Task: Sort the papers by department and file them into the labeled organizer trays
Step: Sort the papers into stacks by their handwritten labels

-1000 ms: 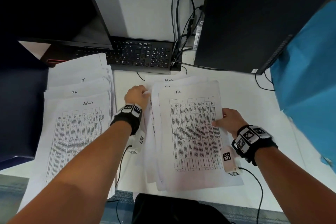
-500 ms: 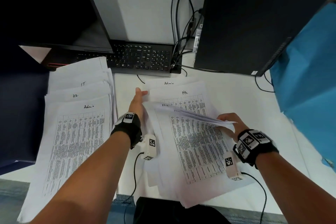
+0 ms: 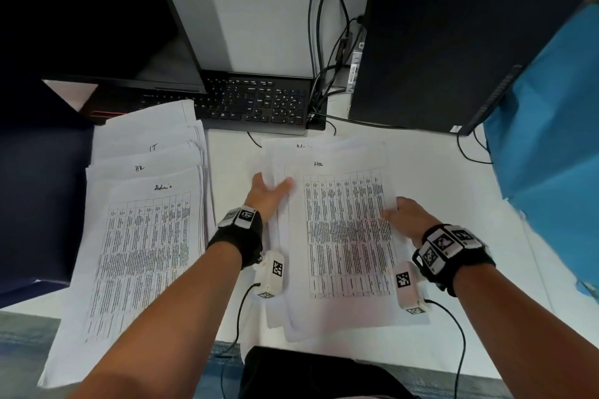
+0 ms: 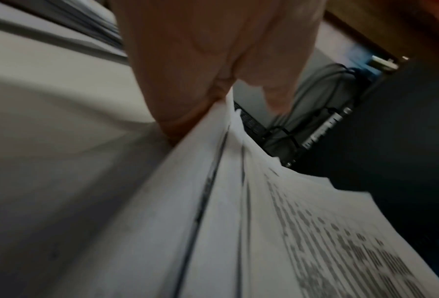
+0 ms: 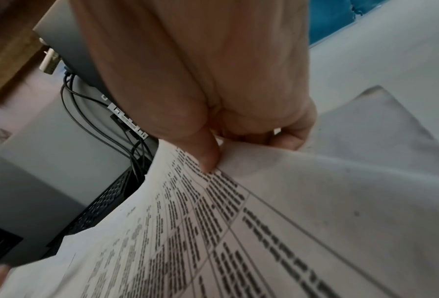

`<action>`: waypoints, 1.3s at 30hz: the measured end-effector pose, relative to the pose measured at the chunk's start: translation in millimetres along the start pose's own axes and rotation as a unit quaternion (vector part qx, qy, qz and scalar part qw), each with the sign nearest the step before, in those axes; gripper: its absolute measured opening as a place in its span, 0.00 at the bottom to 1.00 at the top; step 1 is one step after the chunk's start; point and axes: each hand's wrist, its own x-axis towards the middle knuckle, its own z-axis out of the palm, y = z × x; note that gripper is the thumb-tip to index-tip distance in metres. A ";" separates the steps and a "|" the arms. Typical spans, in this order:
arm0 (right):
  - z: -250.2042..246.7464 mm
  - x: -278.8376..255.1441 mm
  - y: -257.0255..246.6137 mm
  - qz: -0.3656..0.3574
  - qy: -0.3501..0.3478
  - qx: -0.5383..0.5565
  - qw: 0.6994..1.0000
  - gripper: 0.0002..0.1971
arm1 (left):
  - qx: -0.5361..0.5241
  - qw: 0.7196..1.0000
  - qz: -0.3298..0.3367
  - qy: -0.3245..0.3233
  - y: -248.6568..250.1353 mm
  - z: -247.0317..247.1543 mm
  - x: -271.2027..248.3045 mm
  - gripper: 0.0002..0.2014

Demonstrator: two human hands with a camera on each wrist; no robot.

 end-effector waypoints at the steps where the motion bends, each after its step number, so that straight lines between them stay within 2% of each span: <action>1: 0.1 -2.6 -3.3 -0.001 -0.006 -0.009 1.000 0.18 | 0.031 0.999 0.023 -0.011 -3.1 1.4 -1.1 0.32; 4: -1.6 -10.6 -7.9 0.013 -0.015 -0.016 1.000 0.25 | 0.047 0.997 0.053 -0.037 -5.6 1.4 0.6 0.20; 7: -4.1 -12.9 -6.3 -0.002 0.009 0.072 0.997 0.26 | -0.015 0.995 0.064 -0.073 -3.3 -3.2 -2.9 0.13; 9: -4.9 -18.7 -8.9 -0.034 0.043 0.132 0.990 0.21 | -0.080 0.989 0.069 -0.103 0.5 -7.5 -7.8 0.14; 11: -5.9 -28.9 -19.8 -0.079 0.067 0.197 0.975 0.04 | -0.167 0.978 0.060 -0.114 8.4 -12.1 -15.5 0.14; 13: -7.3 -41.7 -36.8 -0.124 0.063 0.258 0.956 0.08 | -0.212 0.968 0.069 -0.113 18.5 -14.0 -22.5 0.15; 14: -7.6 -45.5 -44.4 -0.136 0.048 0.279 0.949 0.06 | -0.210 0.968 0.080 -0.114 25.0 -14.0 -27.6 0.16; 16: -9.6 -55.3 -62.8 -0.170 0.028 0.278 0.945 0.08 | -0.168 0.975 0.104 -0.105 36.4 -14.0 -32.5 0.21; 17: -10.7 -60.6 -72.0 -0.191 0.034 0.270 0.943 0.10 | -0.139 0.980 0.117 -0.085 42.5 -14.3 -34.4 0.22; 19: -15.1 -67.0 -89.1 -0.226 0.088 0.262 0.934 0.10 | -0.107 0.980 0.170 -0.001 56.9 -17.0 -39.6 0.23; 22: -20.9 -77.3 -113.1 -0.282 0.173 0.305 0.893 0.07 | -0.117 0.947 0.267 0.133 83.9 -23.5 -52.8 0.20; 24: -22.6 -87.2 -127.4 -0.332 0.205 0.326 0.861 0.07 | -0.146 0.924 0.311 0.169 101.7 -27.0 -63.3 0.15; 27: -20.7 -99.6 -141.9 -0.387 0.210 0.358 0.824 0.09 | -0.167 0.901 0.364 0.166 117.0 -28.5 -73.0 0.11; 30: -12.1 -96.0 -142.2 -0.373 0.189 0.360 0.834 0.11 | -0.162 0.905 0.357 0.165 114.5 -26.5 -71.3 0.13; 35: -6.8 -85.5 -133.6 -0.328 0.165 0.377 0.850 0.16 | -0.173 0.926 0.296 0.155 97.4 -27.2 -55.0 0.18; 39: -5.5 -76.6 -131.8 -0.300 0.134 0.342 0.880 0.15 | -0.173 0.937 0.283 0.112 94.2 -29.8 -45.7 0.15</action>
